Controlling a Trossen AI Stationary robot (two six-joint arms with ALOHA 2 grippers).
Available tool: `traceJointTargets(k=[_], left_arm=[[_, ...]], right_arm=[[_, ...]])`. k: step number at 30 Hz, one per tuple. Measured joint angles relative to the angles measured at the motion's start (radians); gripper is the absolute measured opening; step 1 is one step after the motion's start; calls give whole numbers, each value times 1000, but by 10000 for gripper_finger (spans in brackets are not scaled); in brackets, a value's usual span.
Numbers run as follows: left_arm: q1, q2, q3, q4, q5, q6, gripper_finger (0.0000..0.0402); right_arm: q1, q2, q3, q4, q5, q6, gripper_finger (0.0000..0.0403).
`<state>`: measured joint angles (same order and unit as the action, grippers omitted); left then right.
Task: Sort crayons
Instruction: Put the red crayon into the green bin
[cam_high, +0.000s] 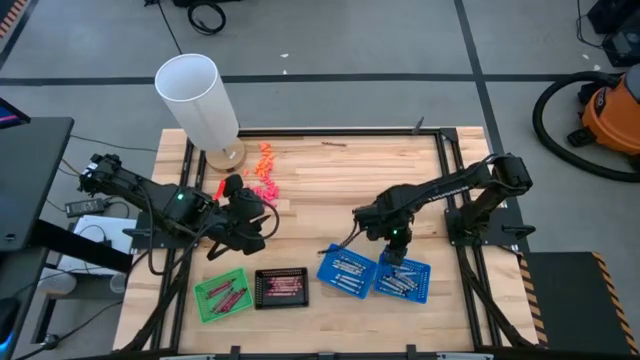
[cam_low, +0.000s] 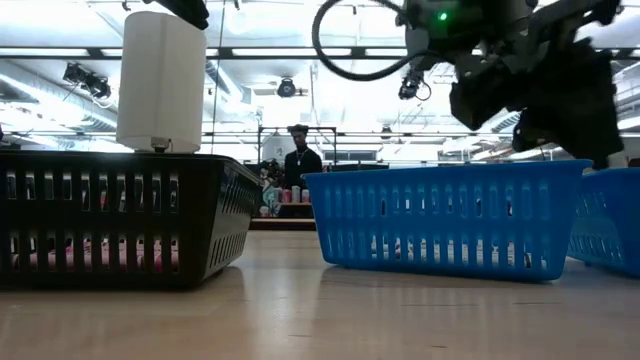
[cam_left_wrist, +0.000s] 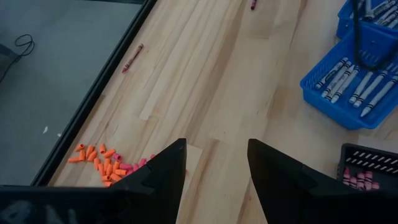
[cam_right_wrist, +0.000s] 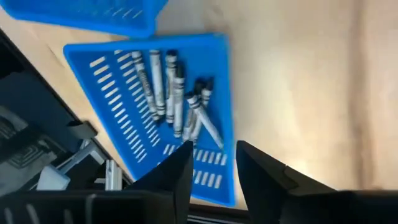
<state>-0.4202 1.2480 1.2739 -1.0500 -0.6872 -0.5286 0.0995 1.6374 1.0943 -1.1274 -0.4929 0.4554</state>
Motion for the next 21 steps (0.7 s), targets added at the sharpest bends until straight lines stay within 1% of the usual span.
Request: traceJointTargets(k=[3,7,11,14,17,19,21], left_arm=[[0,0,0,0,0,-1,182],[0,0,0,0,0,-4,182],[0,0,0,3,0,-9,182],[0,0,0,4,0,-19,182],[5,0,0,5,0,-34,182],[11,0,0,6,0,-36,182],[19,0,0,6,0,-37,182]], right_arm=[[-54,-11,2,-23,18,-48,129],[-134,-14,2,-58,99,-137,129],[-221,-14,-21,-51,166,-262,128],[-294,-14,-67,-52,260,-319,128],[-354,-14,-119,-45,393,-369,129],[-380,-14,-152,-8,414,-451,132],[-395,-14,-180,48,401,-526,138]])
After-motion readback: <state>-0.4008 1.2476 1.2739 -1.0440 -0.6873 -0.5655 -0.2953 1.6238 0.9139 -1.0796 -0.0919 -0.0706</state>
